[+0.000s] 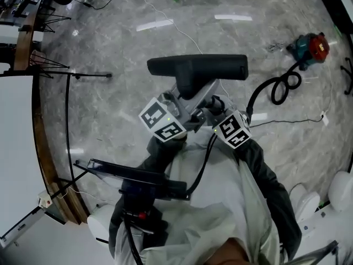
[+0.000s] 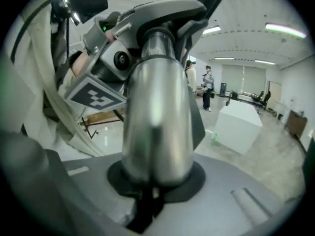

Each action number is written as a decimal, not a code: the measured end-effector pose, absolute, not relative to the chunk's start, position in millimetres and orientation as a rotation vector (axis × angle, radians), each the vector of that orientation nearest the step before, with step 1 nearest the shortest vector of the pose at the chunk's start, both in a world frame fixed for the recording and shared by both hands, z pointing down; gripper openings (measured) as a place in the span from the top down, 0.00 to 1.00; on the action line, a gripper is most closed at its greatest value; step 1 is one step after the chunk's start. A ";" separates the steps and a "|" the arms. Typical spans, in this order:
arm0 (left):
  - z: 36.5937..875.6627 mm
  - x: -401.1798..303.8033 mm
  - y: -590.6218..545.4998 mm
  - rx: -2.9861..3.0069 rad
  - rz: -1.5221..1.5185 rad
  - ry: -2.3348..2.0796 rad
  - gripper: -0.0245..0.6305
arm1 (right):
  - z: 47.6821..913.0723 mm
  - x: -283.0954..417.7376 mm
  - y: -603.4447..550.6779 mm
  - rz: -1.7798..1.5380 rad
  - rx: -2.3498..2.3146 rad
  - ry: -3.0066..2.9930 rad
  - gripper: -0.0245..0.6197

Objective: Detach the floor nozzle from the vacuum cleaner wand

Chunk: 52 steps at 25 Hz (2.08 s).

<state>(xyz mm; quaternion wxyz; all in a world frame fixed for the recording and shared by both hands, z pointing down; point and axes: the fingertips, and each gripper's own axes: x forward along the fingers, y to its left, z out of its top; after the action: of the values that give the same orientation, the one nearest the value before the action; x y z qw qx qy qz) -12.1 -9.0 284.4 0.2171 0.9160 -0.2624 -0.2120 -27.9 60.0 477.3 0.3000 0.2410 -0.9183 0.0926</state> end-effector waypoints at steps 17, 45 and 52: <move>274.4 4.5 9.0 2.626 -0.667 -0.655 0.85 | 469.6 -25.3 77.4 0.259 0.427 -2.518 0.87; 277.7 -16.1 14.0 2.533 -0.716 -0.736 0.85 | 467.0 -21.6 72.7 0.158 0.756 -2.370 0.86; 262.4 3.0 70.1 2.830 -0.708 -0.280 0.85 | 469.1 -31.5 109.4 0.151 0.352 -2.476 0.86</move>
<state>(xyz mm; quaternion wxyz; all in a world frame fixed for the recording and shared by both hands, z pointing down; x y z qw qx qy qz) 3.0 70.1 262.4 0.1052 0.9603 -0.0951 -0.2402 -31.5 109.4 469.1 0.3126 0.1333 -0.9387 0.0573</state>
